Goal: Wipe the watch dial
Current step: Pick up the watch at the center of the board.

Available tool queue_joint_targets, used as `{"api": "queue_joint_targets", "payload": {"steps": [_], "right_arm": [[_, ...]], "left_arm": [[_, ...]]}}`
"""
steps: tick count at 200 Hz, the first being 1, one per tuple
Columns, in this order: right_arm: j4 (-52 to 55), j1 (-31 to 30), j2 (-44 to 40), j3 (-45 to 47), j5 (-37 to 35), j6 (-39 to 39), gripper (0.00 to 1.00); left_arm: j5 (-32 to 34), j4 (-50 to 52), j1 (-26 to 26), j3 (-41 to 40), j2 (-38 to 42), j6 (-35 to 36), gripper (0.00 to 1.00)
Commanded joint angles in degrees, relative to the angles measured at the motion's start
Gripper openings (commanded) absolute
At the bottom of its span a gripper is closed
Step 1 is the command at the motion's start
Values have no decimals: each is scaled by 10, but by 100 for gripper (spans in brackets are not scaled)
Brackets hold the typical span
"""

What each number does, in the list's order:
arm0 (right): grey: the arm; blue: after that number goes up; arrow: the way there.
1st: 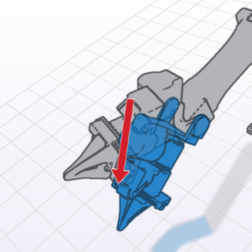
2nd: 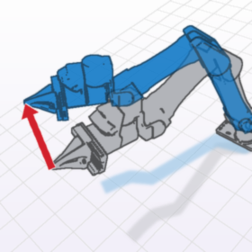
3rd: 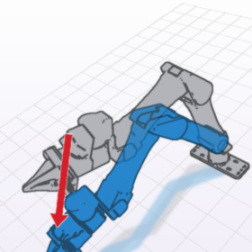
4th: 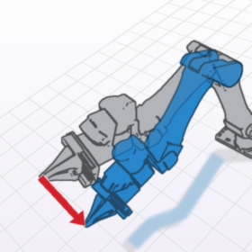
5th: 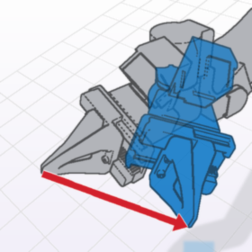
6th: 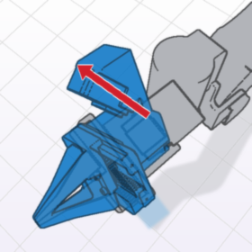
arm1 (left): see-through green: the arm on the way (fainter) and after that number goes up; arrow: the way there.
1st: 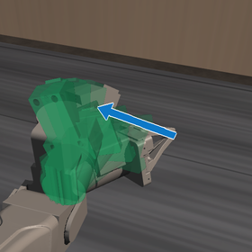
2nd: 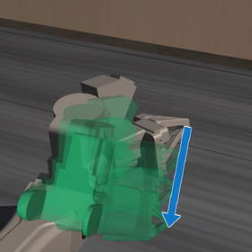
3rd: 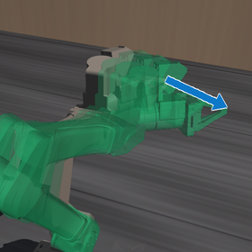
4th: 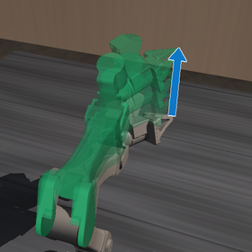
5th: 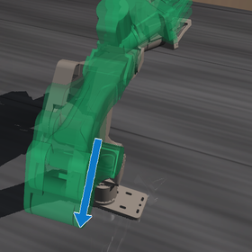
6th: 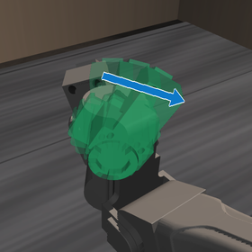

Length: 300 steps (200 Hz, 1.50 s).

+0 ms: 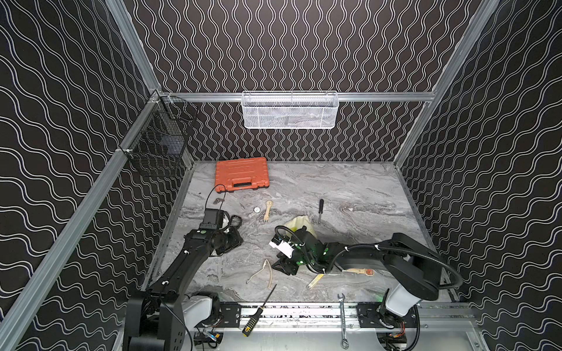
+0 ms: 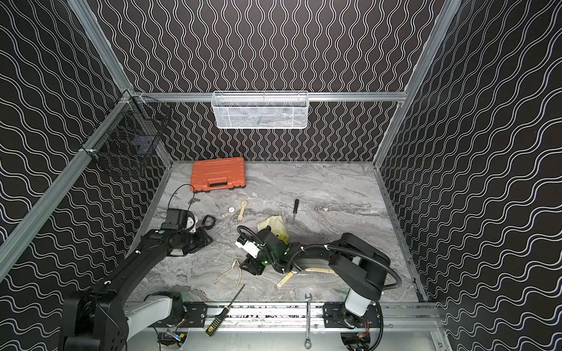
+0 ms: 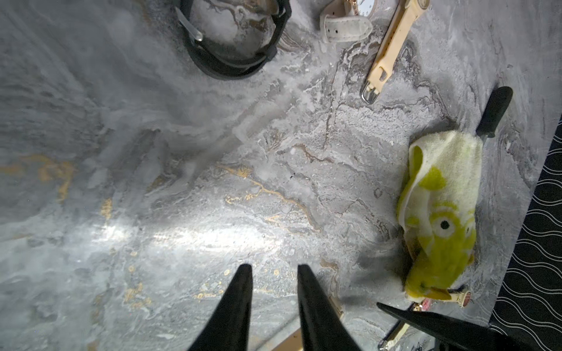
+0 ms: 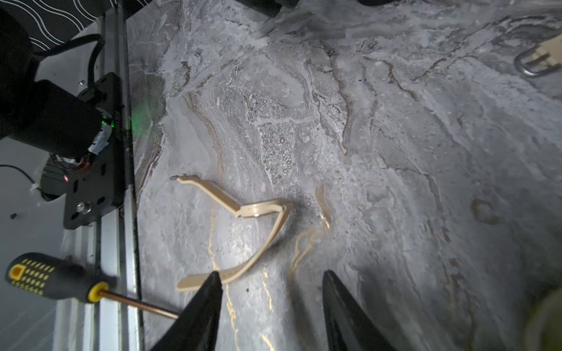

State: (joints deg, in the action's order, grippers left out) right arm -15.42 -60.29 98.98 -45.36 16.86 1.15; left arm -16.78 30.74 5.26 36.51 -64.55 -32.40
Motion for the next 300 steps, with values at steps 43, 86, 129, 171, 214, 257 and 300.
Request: {"api": "queue_joint_targets", "payload": {"steps": [43,86,129,171,214,257,300], "right_arm": [[36,-28,94,-76,-18,-18,50],[37,-24,123,-80,-61,3,22],[-16,-8,78,-36,-52,22,6],[-134,26,-11,53,-21,49,1],[-203,80,-102,130,9,87,0],[-168,108,-259,169,4,13,0],[-82,128,-417,161,26,-50,0]], "left_arm": [[17,-12,0,-6,-3,13,32],[15,-3,0,-1,7,22,32],[-17,-15,0,-2,22,34,33],[-51,-13,0,39,8,64,33],[-136,-82,12,42,8,60,32],[-183,-193,113,41,72,132,32],[-276,-305,157,31,124,236,33]]}}
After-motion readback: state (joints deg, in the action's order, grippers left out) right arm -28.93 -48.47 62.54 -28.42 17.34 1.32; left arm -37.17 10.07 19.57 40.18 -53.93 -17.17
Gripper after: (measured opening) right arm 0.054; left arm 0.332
